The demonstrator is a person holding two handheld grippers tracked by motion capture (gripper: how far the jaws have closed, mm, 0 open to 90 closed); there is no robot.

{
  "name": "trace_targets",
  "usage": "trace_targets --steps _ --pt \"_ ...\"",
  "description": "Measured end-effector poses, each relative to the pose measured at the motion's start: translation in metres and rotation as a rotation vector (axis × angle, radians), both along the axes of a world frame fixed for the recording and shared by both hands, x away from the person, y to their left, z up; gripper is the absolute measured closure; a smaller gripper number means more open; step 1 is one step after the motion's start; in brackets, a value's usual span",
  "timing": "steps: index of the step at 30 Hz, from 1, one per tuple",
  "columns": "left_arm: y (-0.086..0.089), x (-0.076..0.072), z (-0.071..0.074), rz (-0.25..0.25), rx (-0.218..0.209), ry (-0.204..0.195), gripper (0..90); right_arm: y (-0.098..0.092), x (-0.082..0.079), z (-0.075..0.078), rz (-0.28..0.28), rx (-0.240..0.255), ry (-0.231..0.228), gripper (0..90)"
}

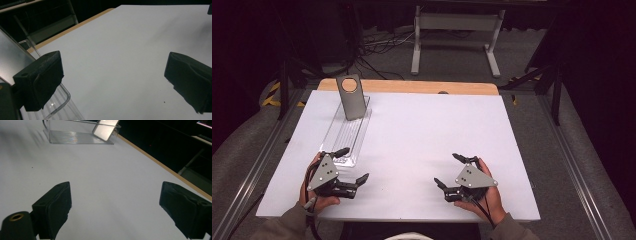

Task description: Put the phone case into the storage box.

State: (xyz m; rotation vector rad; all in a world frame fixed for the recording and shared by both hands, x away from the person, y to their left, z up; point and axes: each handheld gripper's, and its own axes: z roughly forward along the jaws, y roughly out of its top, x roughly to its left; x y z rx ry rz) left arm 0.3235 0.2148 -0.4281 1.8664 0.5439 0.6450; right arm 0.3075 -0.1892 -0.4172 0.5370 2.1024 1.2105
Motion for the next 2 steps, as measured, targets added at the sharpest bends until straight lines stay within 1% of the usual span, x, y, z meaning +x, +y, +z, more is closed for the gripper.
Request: trace_targets --steps 2 --pt "-0.0001 0.0002 -0.0001 0.002 0.002 -0.003 2.7 0.0 0.0003 -0.0003 0.0 0.0 0.004 11.9"
